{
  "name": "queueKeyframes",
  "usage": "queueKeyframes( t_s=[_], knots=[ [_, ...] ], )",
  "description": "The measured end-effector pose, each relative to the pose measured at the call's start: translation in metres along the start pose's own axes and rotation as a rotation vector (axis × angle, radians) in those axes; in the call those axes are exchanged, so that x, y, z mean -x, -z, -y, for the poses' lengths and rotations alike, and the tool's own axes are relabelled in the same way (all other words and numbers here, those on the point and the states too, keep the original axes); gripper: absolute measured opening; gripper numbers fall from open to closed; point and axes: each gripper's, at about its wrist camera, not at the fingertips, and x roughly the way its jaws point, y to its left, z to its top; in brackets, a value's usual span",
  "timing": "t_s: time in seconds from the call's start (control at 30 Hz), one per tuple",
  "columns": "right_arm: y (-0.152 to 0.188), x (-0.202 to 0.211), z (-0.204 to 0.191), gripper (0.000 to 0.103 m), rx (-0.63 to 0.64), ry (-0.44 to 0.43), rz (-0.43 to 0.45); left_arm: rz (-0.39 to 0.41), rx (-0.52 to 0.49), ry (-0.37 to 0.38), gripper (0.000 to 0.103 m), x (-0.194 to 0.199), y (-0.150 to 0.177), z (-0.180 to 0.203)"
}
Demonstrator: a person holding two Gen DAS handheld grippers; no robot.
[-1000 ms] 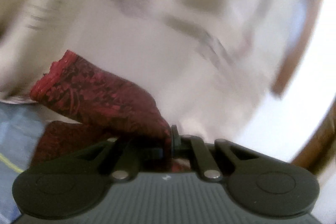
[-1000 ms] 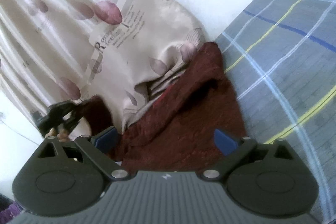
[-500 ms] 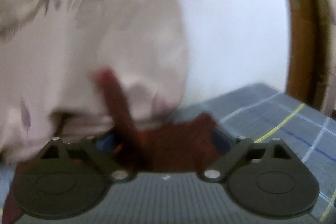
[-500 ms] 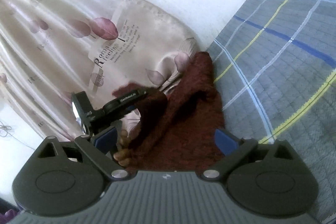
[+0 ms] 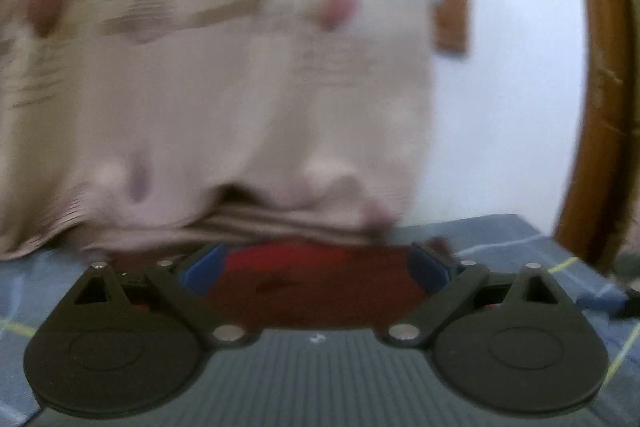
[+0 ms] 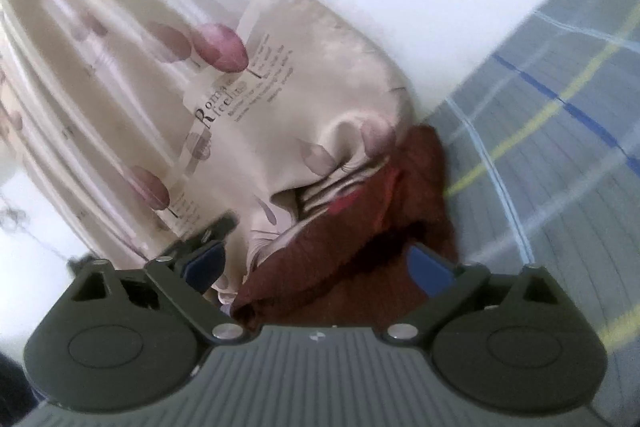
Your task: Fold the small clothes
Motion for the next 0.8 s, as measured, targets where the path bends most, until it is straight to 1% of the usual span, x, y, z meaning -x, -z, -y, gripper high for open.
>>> queueKeyframes(
  t_s=[0.03, 0.07, 0.1, 0.17, 0.2, 0.23, 0.3, 0.37, 0.4, 0.43, 0.47, 0.5, 0.57, 0.6, 0.67, 0.7, 0.77, 0.8],
  knots=[
    [-0.007, -0.008, -0.002, 0.090, 0.023, 0.004, -0.006, -0.018, 0.019, -0.039, 0.098, 0.000, 0.005, -0.014],
    [-0.016, -0.021, -0.004, 0.084, 0.054, 0.000, -0.024, -0.032, 0.040, -0.064, 0.098, 0.002, 0.008, -0.025],
    [-0.023, -0.034, -0.006, 0.076, 0.079, 0.016, -0.040, -0.052, 0.078, -0.086, 0.098, 0.001, 0.012, -0.038],
    [-0.035, -0.060, -0.007, 0.073, 0.110, 0.062, -0.076, -0.098, 0.176, -0.092, 0.098, -0.001, 0.023, -0.062],
    [-0.039, -0.074, -0.006, 0.072, 0.124, 0.073, -0.097, -0.113, 0.222, -0.088, 0.098, -0.001, 0.028, -0.073],
    [-0.043, -0.089, -0.005, 0.072, 0.141, 0.118, -0.110, -0.116, 0.263, -0.084, 0.098, 0.000, 0.033, -0.081],
    [-0.045, -0.113, 0.000, 0.071, 0.162, 0.174, -0.147, -0.104, 0.317, -0.072, 0.098, 0.004, 0.041, -0.091],
    [-0.044, -0.131, 0.005, 0.071, 0.175, 0.215, -0.179, -0.106, 0.363, -0.020, 0.098, 0.008, 0.044, -0.095],
    [-0.043, -0.140, 0.007, 0.071, 0.186, 0.228, -0.203, -0.100, 0.374, 0.027, 0.098, 0.010, 0.045, -0.095],
    [-0.040, -0.148, 0.010, 0.070, 0.197, 0.258, -0.226, -0.097, 0.367, 0.049, 0.098, 0.011, 0.045, -0.093],
    [-0.038, -0.154, 0.012, 0.061, 0.201, 0.289, -0.236, -0.096, 0.345, 0.053, 0.098, 0.010, 0.044, -0.090],
    [-0.036, -0.160, 0.014, 0.042, 0.192, 0.306, -0.250, -0.099, 0.313, 0.039, 0.098, 0.010, 0.043, -0.087],
    [-0.036, -0.167, 0.018, 0.014, 0.147, 0.262, -0.271, -0.110, 0.273, 0.019, 0.098, 0.006, 0.042, -0.083],
    [-0.036, -0.168, 0.017, 0.014, 0.148, 0.258, -0.269, -0.116, 0.262, 0.019, 0.098, 0.002, 0.042, -0.083],
    [-0.037, -0.169, 0.008, 0.013, 0.207, 0.261, -0.242, -0.146, 0.244, -0.010, 0.098, -0.007, 0.041, -0.084],
    [-0.039, -0.167, 0.004, 0.013, 0.218, 0.251, -0.219, -0.154, 0.248, -0.010, 0.098, -0.011, 0.041, -0.085],
    [-0.049, -0.158, -0.009, 0.011, 0.237, 0.187, -0.146, -0.151, 0.276, -0.016, 0.098, -0.011, 0.042, -0.091],
    [-0.055, -0.152, -0.016, 0.011, 0.264, 0.172, -0.109, -0.146, 0.307, -0.029, 0.098, -0.010, 0.043, -0.095]
  ],
)
